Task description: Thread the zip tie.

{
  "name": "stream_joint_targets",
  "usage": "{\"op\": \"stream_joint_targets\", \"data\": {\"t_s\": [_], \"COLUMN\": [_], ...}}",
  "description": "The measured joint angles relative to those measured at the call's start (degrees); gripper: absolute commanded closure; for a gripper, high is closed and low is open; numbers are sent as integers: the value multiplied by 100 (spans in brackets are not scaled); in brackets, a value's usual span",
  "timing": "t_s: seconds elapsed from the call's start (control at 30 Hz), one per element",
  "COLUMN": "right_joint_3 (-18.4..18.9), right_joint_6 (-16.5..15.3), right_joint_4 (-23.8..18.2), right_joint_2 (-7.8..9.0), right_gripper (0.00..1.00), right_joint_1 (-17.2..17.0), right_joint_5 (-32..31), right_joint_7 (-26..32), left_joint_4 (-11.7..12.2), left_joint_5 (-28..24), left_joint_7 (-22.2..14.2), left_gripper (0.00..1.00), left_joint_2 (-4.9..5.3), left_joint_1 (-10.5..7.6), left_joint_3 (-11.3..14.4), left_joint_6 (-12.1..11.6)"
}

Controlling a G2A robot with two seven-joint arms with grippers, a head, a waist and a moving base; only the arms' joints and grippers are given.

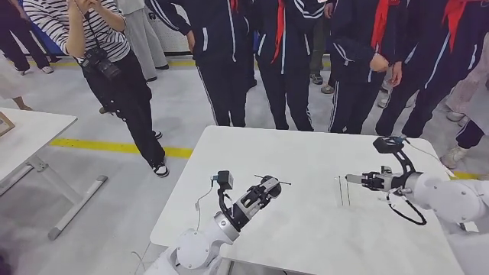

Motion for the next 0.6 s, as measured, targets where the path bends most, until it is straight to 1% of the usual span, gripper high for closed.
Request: {"op": "stream_joint_targets", "data": {"t_s": [0.03,0.1,0.13,0.2,0.23,0.3,0.33,0.6], "right_joint_3": [-102,-293,-438,-709,-890,-1098,-1117,-1086], "right_joint_6": [-148,-422,-605,-857,-963,-1003,-1001,-993], "right_joint_4": [54,219,399,726,1003,1335,1380,1347], "right_joint_2": [-15,-56,-93,-169,-231,-297,-304,-299], "right_gripper": [0,0,0,0,0,0,0,0], "right_joint_1": [114,308,463,712,894,1114,1140,1121], "right_joint_5": [-95,-66,-19,10,141,317,342,330], "right_joint_7": [74,176,225,319,394,472,482,476], "left_joint_4": [0,0,0,0,0,0,0,0], "left_joint_5": [0,0,0,0,0,0,0,0], "left_joint_7": [0,0,0,0,0,0,0,0], "left_gripper": [100,100,100,100,100,100,100,100], "left_joint_2": [0,0,0,0,0,0,0,0], "left_joint_1": [0,0,0,0,0,0,0,0], "left_joint_3": [0,0,0,0,0,0,0,0], "left_joint_6": [0,0,0,0,0,0,0,0]}}
